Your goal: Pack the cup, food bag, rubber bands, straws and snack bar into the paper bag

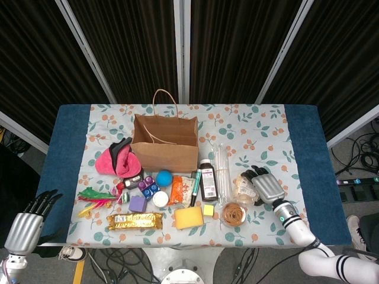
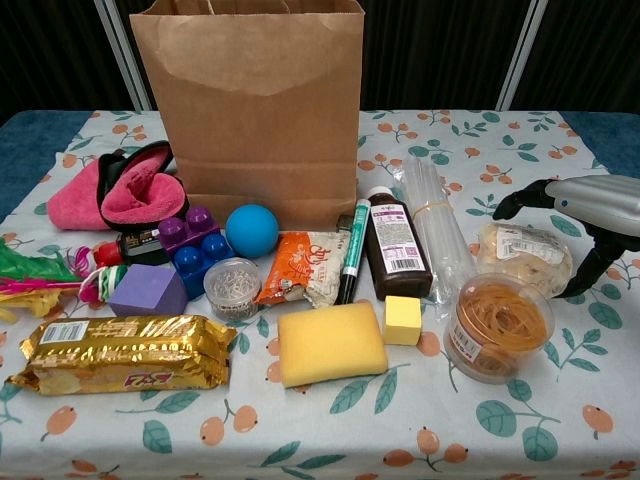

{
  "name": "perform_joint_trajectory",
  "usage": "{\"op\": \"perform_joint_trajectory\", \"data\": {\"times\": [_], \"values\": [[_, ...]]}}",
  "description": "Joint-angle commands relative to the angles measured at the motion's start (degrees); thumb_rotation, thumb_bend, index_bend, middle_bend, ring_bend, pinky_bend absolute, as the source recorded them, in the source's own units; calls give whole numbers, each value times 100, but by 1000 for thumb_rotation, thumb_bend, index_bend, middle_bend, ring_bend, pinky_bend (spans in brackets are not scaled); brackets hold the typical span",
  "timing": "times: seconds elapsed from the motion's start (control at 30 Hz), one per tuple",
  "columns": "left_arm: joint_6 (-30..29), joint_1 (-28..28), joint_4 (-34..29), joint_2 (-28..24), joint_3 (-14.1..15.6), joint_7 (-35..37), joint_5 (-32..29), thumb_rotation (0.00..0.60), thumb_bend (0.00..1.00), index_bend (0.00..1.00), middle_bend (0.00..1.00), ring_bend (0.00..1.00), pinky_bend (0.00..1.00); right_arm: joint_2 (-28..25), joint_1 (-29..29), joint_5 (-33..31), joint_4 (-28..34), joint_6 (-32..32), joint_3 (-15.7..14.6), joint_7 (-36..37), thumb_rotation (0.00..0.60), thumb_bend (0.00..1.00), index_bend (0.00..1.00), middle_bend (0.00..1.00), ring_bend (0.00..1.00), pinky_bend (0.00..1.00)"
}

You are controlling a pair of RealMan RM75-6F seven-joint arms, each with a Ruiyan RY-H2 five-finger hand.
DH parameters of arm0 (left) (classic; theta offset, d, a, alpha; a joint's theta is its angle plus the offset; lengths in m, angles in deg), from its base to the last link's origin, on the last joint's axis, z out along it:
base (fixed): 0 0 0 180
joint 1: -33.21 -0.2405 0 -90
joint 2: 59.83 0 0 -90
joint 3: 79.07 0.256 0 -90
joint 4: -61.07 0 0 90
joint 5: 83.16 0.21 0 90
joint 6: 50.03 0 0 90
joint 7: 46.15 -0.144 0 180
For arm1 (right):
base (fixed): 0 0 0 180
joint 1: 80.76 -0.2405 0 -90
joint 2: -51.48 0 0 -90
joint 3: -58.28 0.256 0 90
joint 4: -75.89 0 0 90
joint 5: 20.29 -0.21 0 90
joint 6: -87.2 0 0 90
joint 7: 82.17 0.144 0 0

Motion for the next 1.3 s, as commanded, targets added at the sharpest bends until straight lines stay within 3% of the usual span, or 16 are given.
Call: {"op": "perform_joint_trajectory", "data": {"times": [0.03, 0.23, 0.37, 0.53, 0.73, 0.93, 1.1, 1.3], "values": [[18, -3, 5, 1, 3, 26, -19, 600, 86, 217, 227, 153, 244, 60, -25, -63, -36, -43, 25, -95, 600, 108, 425, 342, 255, 369], [20, -1, 5, -2, 26, 51, 1, 600, 86, 217, 227, 153, 245, -17, 30, -20, 107, 158, 89, -140, 600, 182, 555, 430, 349, 475], [24, 1, -11, -5, 31, 76, 1, 600, 86, 217, 227, 153, 245, -343, 126, 121, 465, 560, 229, -120, 600, 186, 578, 447, 372, 498], [8, 3, -21, -3, 41, 72, 27, 600, 86, 217, 227, 153, 245, -1079, 201, 207, 1253, 1142, 662, -108, 600, 186, 578, 448, 374, 499], [11, 3, -34, -6, 39, 99, 14, 600, 86, 217, 227, 153, 245, -1659, -98, -17, 2324, 1516, 1521, -430, 600, 186, 578, 448, 374, 499], [33, 17, -54, -18, 81, 115, 63, 600, 86, 217, 227, 153, 245, -1100, -843, -1351, 2996, 1690, 2417, -1085, 600, 183, 589, 457, 380, 503], [95, 31, -88, -26, 126, 123, 86, 600, 87, 217, 227, 153, 244, -267, -1672, -1886, 2599, 1839, 2667, -1849, 600, 183, 589, 455, 380, 503], [91, 47, -85, -6, 183, 85, 186, 600, 86, 217, 227, 153, 245, 715, -2450, -1927, 1727, 1912, 2802, -2008, 600, 185, 594, 450, 380, 503]]}}
